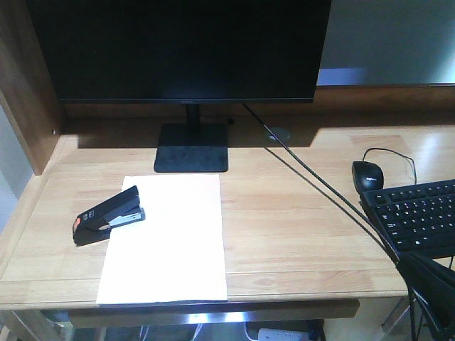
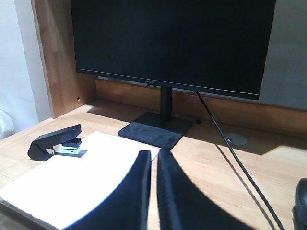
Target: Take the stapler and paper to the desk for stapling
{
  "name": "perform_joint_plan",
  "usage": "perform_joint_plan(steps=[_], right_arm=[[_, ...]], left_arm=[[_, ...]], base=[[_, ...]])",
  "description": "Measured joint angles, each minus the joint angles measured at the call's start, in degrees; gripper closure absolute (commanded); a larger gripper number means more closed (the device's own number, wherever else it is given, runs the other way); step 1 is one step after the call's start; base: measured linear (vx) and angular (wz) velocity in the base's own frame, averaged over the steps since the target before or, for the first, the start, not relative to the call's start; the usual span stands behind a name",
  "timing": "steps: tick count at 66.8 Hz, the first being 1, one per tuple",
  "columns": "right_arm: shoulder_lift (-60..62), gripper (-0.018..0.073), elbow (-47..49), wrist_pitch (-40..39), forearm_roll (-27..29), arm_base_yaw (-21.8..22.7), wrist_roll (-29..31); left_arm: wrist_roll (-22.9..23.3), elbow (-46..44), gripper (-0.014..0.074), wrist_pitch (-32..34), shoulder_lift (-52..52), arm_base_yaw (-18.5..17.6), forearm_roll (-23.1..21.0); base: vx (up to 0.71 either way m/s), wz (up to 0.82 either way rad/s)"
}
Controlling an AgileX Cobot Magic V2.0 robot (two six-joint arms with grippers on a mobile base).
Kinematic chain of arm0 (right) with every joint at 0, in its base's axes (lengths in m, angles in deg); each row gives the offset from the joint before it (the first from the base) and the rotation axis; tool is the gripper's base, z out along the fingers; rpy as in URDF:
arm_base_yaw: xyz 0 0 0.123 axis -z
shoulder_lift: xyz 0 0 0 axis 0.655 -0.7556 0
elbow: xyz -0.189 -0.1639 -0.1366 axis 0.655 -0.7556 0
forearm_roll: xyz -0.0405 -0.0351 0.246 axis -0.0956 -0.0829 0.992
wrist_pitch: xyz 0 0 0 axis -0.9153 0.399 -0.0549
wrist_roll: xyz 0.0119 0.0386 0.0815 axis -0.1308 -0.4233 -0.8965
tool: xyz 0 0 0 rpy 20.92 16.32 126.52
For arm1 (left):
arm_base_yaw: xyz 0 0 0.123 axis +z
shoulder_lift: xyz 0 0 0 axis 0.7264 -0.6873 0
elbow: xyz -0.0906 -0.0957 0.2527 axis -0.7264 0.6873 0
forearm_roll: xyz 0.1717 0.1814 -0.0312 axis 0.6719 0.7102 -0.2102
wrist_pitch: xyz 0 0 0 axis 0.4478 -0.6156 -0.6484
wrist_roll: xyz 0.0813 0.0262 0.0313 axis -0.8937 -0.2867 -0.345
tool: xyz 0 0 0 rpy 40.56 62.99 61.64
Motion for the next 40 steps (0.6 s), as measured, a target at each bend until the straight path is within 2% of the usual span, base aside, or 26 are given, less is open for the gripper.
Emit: perform_joint_plan(steps=[40], right_arm=[[0.00, 0.0568, 0.00, 0.00, 0.00, 0.00, 0.23]], left_arm=[[0.00, 0.00, 0.0603, 0.06, 0.00, -0.06, 0.00]], base=[[0.00, 0.00]])
